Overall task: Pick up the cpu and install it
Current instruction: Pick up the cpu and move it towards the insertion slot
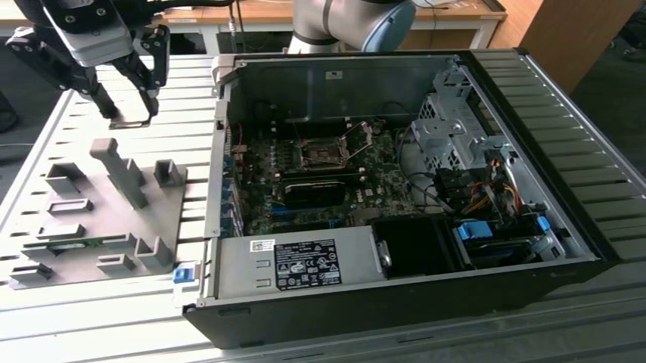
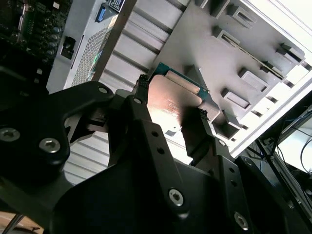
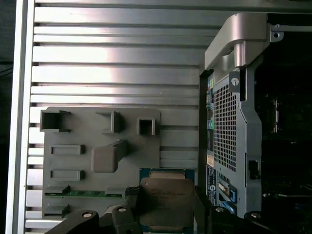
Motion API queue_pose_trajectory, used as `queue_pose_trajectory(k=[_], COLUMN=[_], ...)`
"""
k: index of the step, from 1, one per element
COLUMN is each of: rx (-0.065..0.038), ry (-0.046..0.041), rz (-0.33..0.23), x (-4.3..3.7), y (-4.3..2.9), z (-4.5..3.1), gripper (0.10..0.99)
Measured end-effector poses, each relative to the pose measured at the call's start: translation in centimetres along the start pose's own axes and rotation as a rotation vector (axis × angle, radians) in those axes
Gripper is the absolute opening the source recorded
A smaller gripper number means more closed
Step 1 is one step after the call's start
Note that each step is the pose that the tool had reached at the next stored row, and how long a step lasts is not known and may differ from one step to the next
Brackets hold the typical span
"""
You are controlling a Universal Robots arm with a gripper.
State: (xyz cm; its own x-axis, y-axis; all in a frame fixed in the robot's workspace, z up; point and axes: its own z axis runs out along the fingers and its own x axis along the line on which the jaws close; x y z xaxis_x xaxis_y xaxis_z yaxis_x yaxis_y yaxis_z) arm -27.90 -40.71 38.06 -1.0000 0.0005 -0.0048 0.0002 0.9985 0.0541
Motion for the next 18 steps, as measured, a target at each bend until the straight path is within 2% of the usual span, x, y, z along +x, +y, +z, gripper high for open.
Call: queue_pose_trajectory(k=[6, 18], rx=[0.0, 0.0], ry=[0.0, -0.0001], rz=[0.0, 0.0], x=[-0.91, -2.06], y=[0.0, 0.02], z=[0.01, 0.01], gripper=[0.525, 0.525])
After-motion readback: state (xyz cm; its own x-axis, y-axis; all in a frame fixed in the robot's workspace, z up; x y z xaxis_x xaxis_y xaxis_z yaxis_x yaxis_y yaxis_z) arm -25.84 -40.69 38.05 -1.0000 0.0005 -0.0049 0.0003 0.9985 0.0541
